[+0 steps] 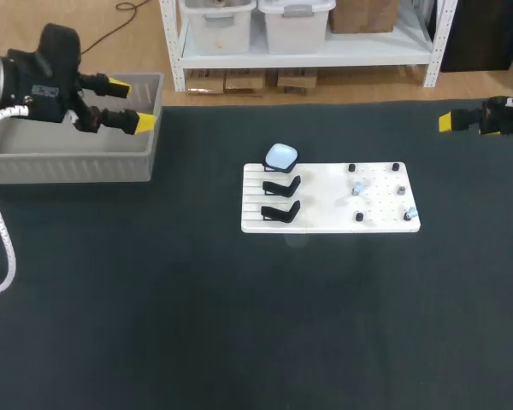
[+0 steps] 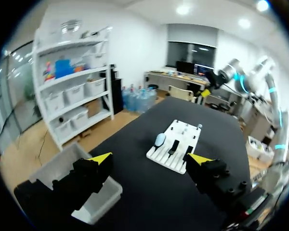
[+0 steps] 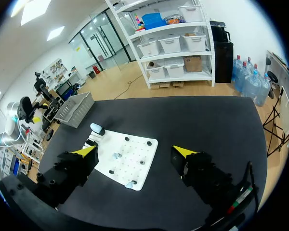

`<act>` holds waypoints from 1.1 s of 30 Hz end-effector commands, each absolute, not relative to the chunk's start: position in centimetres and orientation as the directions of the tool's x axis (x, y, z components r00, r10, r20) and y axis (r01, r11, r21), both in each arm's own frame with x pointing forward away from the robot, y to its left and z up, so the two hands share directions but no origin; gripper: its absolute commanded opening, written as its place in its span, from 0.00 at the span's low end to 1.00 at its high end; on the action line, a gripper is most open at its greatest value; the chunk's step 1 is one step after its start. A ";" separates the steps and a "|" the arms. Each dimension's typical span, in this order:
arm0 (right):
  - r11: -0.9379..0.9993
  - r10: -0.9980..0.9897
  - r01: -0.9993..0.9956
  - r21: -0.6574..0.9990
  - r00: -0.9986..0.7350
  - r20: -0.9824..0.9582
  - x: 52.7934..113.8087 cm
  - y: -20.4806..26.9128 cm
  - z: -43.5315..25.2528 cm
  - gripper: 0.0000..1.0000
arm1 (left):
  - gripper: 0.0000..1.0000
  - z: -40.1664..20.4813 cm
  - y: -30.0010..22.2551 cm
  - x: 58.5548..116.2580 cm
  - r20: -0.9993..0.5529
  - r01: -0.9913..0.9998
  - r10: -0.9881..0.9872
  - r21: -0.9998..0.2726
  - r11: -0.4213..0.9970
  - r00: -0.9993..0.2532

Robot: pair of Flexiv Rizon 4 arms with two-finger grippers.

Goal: Pick up each earbud case from the left stands, insert the matching earbuds, close the lid, and place the case in the box.

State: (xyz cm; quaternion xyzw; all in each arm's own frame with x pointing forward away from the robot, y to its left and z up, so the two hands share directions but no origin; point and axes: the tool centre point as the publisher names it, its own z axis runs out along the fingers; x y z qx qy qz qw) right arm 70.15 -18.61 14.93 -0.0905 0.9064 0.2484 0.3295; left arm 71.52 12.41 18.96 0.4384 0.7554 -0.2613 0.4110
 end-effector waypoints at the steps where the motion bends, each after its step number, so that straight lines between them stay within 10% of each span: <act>1: 0.862 -0.001 -0.326 0.389 -0.767 -0.642 70.1 -18.6 15.0 1.00 | 1.00 17.7 11.0 73.2 -0.874 0.962 0.448 -0.074 0.263 -0.190; 33: 0.862 -0.001 -0.326 0.389 -0.767 -0.642 70.1 -18.6 15.0 1.00 | 1.00 9.5 4.1 76.1 -0.864 0.998 0.502 -0.020 -0.066 0.016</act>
